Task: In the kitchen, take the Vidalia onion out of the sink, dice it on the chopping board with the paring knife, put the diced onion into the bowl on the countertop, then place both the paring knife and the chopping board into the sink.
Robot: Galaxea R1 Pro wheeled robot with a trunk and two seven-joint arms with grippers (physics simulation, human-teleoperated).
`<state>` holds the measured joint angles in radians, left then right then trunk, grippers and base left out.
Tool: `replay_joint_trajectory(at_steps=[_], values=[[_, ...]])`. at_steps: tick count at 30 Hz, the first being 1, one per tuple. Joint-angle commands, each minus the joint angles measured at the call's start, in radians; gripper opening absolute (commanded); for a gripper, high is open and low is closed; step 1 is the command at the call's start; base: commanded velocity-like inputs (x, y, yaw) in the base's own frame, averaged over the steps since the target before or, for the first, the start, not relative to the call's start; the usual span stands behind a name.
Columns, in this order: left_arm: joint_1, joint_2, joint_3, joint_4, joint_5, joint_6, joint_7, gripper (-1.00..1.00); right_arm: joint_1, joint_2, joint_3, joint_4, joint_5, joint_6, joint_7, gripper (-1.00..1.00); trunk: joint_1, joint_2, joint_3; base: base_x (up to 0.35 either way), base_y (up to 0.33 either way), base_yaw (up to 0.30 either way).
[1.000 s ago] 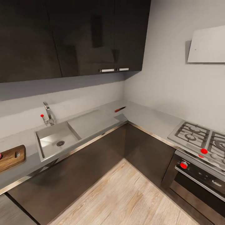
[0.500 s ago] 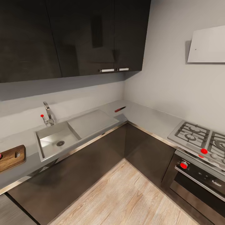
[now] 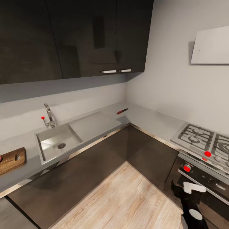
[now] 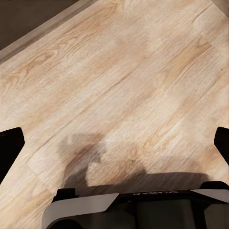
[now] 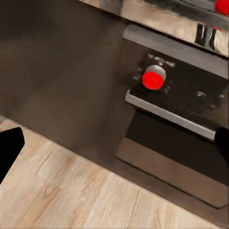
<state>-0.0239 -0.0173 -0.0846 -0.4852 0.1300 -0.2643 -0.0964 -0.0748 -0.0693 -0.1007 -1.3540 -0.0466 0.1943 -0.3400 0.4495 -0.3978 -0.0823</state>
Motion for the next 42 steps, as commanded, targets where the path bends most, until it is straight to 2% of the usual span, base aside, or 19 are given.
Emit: replay_joint_trajectory(at_steps=[1, 2, 4, 5, 6, 7, 8, 9, 11, 12, 13, 15, 17, 19, 20, 21, 23, 30, 42], values=[[-0.001, 0.000, -0.003, 0.000, 0.011, -0.003, -0.003, 1.00, -0.070, 0.001, 0.009, -0.008, 0.000, 0.054, -0.010, 1.00, 0.001, -0.002, -0.002, 0.000, 0.000, 0.000], [-0.001, 0.000, -0.003, 0.000, 0.011, -0.003, -0.003, 1.00, -0.103, 0.002, 0.014, -0.010, 0.003, 0.078, -0.012, 1.00, 0.001, -0.002, -0.002, 0.000, 0.000, 0.000], [-0.001, 0.000, -0.003, 0.000, 0.011, -0.003, -0.003, 1.00, -0.207, 0.004, 0.035, -0.012, 0.007, 0.157, -0.020, 1.00, 0.001, -0.002, -0.002, 0.000, 0.000, 0.000], [-0.001, 0.000, -0.003, 0.000, 0.011, -0.003, -0.003, 1.00, -0.277, 0.005, 0.054, -0.011, 0.008, 0.217, -0.026, 1.00, 0.001, -0.002, -0.002, 0.000, 0.000, 0.000], [-0.001, 0.000, -0.003, 0.000, 0.011, -0.003, -0.003, 1.00, -0.311, 0.007, 0.064, -0.011, 0.009, 0.247, -0.030, 1.00, 0.001, -0.002, -0.002, 0.000, 0.000, 0.000], [-0.001, 0.000, -0.003, 0.000, 0.011, -0.003, -0.003, 1.00, -0.378, 0.015, 0.087, -0.010, 0.010, 0.304, -0.040, 1.00, 0.001, -0.002, -0.002, 0.000, 0.000, 0.000], [-0.001, 0.000, -0.003, 0.000, 0.011, -0.003, -0.003, 1.00, -0.443, 0.029, 0.109, -0.008, 0.011, 0.356, -0.053, 1.00, 0.001, -0.002, -0.002, 0.000, 0.000, 0.000], [-0.001, 0.000, -0.003, 0.000, 0.011, -0.003, -0.003, 1.00, -0.474, 0.038, 0.118, -0.006, 0.012, 0.378, -0.060, 1.00, 0.001, -0.002, -0.002, 0.000, 0.000, 0.000], [-0.001, -0.004, -0.003, 0.000, 0.011, -0.003, -0.003, 1.00, -0.603, 0.080, 0.142, 0.024, 0.013, 0.444, -0.098, 1.00, 0.001, -0.002, -0.002, 0.000, 0.000, 0.000], [-0.001, -0.005, -0.003, 0.000, 0.011, -0.003, -0.003, 1.00, -0.637, 0.091, 0.146, 0.040, 0.014, 0.456, -0.110, 1.00, 0.001, -0.002, -0.002, 0.000, 0.000, 0.000], [-0.001, -0.006, -0.003, 0.000, 0.010, -0.003, -0.003, 1.00, -0.709, 0.111, 0.151, 0.083, 0.014, 0.473, -0.135, 1.00, 0.001, -0.002, -0.002, 0.000, 0.000, 0.000], [-0.001, -0.008, -0.003, 0.000, 0.010, -0.002, -0.003, 1.00, -0.786, 0.129, 0.154, 0.143, 0.014, 0.485, -0.158, 1.00, 0.001, -0.002, -0.002, 0.003, 0.000, 0.000], [-0.001, -0.010, -0.003, 0.000, 0.010, -0.001, -0.003, 1.00, -0.951, 0.151, 0.157, 0.309, 0.013, 0.495, -0.187, 1.00, 0.001, -0.002, -0.002, 0.062, -0.027, 0.000], [-0.001, -0.011, -0.003, 0.000, 0.010, -0.001, -0.003, 1.00, -1.103, 0.163, 0.158, 0.476, 0.009, 0.495, -0.199, 1.00, 0.001, -0.002, -0.002, 0.154, -0.117, 0.000], [-0.001, -0.011, -0.003, 0.000, 0.010, -0.001, -0.003, 1.00, -1.155, 0.167, 0.158, 0.529, 0.008, 0.491, -0.202, 1.00, 0.001, -0.002, -0.002, 0.196, -0.159, 0.000], [-0.001, -0.012, -0.003, 0.000, 0.010, -0.001, -0.003, 1.00, -1.208, 0.188, 0.160, 0.584, 0.007, 0.480, -0.205, 1.00, 0.001, -0.002, -0.002, 0.221, -0.187, 0.000], [-0.001, -0.012, -0.003, 0.000, 0.010, -0.001, -0.003, 1.00, -1.231, 0.212, 0.162, 0.610, 0.007, 0.474, -0.205, 1.00, 0.001, -0.002, -0.002, 0.232, -0.200, 0.000], [-0.001, -0.012, -0.003, 0.000, 0.010, 0.000, -0.003, 1.00, -1.242, 0.238, 0.164, 0.628, 0.004, 0.472, -0.210, 1.00, 0.001, -0.002, -0.002, 0.256, -0.198, 0.000], [-0.001, -0.012, -0.003, 0.000, 0.010, 0.000, -0.003, 1.00, -1.243, 0.244, 0.164, 0.636, 0.004, 0.471, -0.211, 1.00, 0.001, -0.002, -0.003, 0.300, -0.124, 0.169]])
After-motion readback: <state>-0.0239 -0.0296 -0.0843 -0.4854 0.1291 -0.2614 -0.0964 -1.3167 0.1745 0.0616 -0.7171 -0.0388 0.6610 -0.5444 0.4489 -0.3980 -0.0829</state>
